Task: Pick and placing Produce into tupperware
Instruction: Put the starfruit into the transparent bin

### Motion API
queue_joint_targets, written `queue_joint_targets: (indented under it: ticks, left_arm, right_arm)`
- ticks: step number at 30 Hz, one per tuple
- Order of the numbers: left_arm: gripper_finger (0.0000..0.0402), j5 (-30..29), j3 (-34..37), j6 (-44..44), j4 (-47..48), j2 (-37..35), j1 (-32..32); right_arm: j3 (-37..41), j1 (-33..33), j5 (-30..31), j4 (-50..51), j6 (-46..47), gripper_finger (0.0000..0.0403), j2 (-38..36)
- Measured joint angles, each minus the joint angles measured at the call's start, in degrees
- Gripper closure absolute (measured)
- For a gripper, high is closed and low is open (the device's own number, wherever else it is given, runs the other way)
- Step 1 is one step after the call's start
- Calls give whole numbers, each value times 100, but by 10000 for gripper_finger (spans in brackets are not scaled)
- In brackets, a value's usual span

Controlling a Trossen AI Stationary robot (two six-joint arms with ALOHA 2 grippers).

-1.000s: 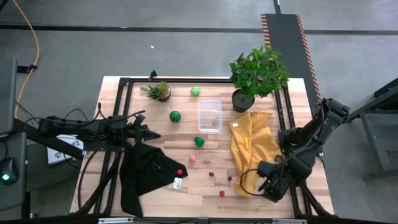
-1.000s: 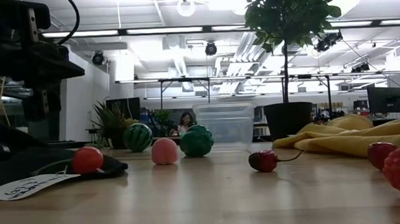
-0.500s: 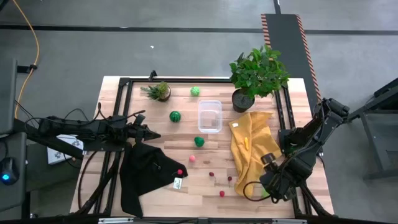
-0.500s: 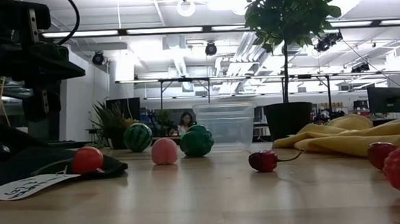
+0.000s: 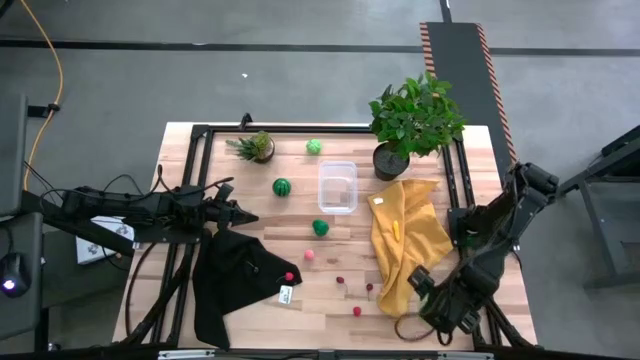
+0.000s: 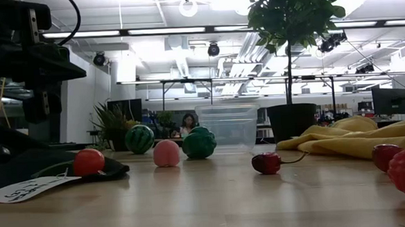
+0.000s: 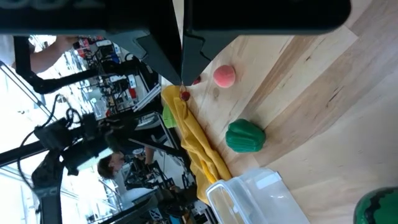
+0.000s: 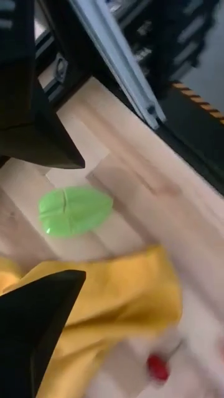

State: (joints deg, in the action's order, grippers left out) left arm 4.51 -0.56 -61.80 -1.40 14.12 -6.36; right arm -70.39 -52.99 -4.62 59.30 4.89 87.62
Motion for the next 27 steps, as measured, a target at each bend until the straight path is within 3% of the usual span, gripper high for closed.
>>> queue_joint_targets:
  ticks: [12,22,27]
  left_arm:
    - [401,0,0,-1,3,-1,0]
    - [401,0,0,0,3,-1,1]
    - [401,-2,0,-2,3,-1,0]
  right_arm:
    - [4,-455,114,-11,-314,128,893]
    - [12,-479,505,258,-91,128,872]
    - [600,-497,459,-28,-116,128,640]
